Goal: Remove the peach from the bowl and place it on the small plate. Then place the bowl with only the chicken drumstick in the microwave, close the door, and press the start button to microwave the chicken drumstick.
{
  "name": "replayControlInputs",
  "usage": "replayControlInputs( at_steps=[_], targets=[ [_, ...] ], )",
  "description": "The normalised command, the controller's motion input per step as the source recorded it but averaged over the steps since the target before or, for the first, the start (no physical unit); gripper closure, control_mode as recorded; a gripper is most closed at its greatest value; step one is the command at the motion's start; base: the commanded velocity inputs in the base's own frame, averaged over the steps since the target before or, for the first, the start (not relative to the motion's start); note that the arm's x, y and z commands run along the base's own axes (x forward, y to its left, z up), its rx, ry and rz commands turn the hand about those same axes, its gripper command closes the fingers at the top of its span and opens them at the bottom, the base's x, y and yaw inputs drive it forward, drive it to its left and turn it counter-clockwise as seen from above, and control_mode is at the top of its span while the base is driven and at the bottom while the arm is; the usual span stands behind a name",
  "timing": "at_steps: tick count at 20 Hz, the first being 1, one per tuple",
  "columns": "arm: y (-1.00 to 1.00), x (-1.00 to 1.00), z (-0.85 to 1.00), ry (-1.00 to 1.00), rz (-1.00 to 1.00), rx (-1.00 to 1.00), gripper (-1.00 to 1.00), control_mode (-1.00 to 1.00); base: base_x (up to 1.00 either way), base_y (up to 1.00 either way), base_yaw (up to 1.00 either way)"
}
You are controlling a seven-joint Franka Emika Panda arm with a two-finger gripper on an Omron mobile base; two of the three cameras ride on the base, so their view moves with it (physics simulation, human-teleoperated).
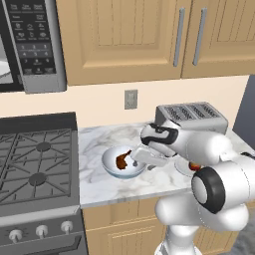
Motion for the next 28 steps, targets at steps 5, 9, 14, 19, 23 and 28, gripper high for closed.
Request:
replayControlInputs(
  at_steps=[5,9,14,19,23,28],
  targets=[
    [0.01,0.39,-0.28,0.02,-0.02,0.0,-1.0,-1.0,0.0,0.0,0.0],
    [0.0,0.2,-0.22,0.0,-0.02,0.0,-1.0,-1.0,0.0,0.0,0.0],
    [0.03,0.0,-0.1,0.0,0.0,0.0,1.0,-1.0,0.0,0.0,0.0],
    [0.07,0.0,-0.05,0.0,0.0,0.0,1.0,-1.0,0.0,0.0,0.0],
    [0.16,0.0,-0.03,0.0,0.0,0.0,1.0,-1.0,0.0,0.0,0.0],
    [0.08,-0.14,0.01,-0.03,0.0,0.0,1.0,-1.0,0.0,0.0,0.0]
  ],
)
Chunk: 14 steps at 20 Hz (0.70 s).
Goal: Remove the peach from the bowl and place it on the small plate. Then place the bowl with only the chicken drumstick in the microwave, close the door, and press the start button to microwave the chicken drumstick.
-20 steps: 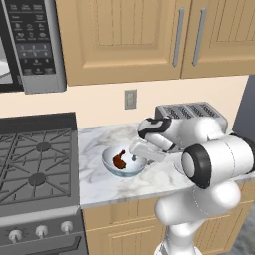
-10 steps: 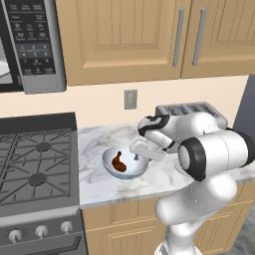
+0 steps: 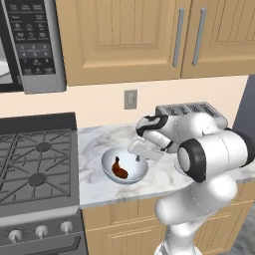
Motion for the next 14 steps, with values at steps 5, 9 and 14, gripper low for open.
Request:
replayControlInputs(
  at_steps=[5,9,14],
  targets=[
    [0.0,-0.33,0.49,-0.12,0.0,0.0,1.0,-1.0,0.0,0.0,0.0],
    [0.0,-0.27,0.76,-0.12,-0.03,0.0,1.0,-1.0,0.0,0.0,0.0],
    [-0.1,-0.28,0.6,-0.1,-0.07,0.0,1.0,-1.0,0.0,0.0,0.0]
  ],
)
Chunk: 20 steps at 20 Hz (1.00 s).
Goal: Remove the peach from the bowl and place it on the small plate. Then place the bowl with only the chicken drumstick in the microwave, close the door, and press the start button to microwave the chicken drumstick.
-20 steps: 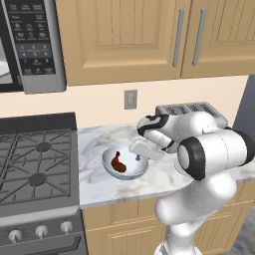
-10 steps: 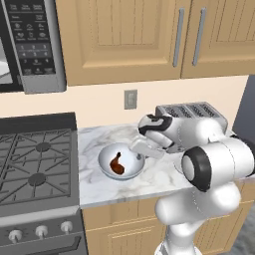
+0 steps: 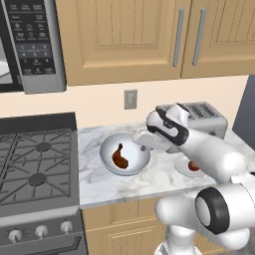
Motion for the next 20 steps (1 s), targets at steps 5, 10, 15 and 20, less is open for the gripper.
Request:
replayControlInputs(
  at_steps=[5,10,15,20],
  targets=[
    [-0.11,-0.28,0.55,-0.13,-0.07,0.0,1.0,-1.0,0.0,0.0,0.0],
    [-0.49,-0.17,0.46,-0.07,-0.08,0.0,1.0,-1.0,0.0,0.0,0.0],
    [-0.7,-0.21,0.34,0.0,-0.13,0.03,1.0,-1.0,0.0,0.0,0.0],
    [-0.46,-0.48,0.1,0.05,-0.2,0.08,1.0,-1.0,0.0,0.0,0.0]
  ],
)
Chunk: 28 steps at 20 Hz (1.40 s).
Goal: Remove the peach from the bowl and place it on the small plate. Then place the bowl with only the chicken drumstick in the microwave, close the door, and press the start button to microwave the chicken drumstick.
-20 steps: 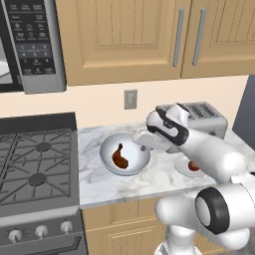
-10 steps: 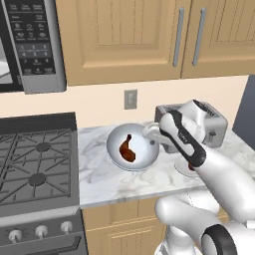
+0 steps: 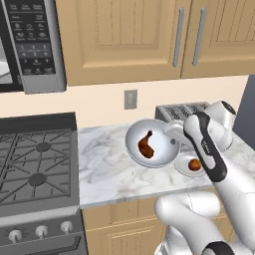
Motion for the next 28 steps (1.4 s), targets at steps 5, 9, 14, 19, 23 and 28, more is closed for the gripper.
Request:
replayControlInputs(
  at_steps=[5,9,14,19,23,28],
  targets=[
    [-0.18,-0.58,0.01,0.09,-0.2,0.07,1.0,-1.0,0.0,0.0,0.0],
    [0.0,-0.32,0.18,0.14,-0.23,0.07,1.0,-1.0,0.0,0.0,0.0],
    [0.0,-0.15,0.26,0.06,-0.16,0.01,1.0,-1.0,0.0,0.0,0.0],
    [-0.03,-0.05,0.17,0.13,-0.05,0.0,1.0,-1.0,0.0,0.0,0.0],
    [-0.01,0.0,0.0,0.04,0.0,0.0,1.0,-1.0,0.0,0.0,0.0],
    [-0.05,-0.09,-0.01,0.0,0.0,0.0,1.0,1.0,-0.11,0.0,0.0]
  ],
)
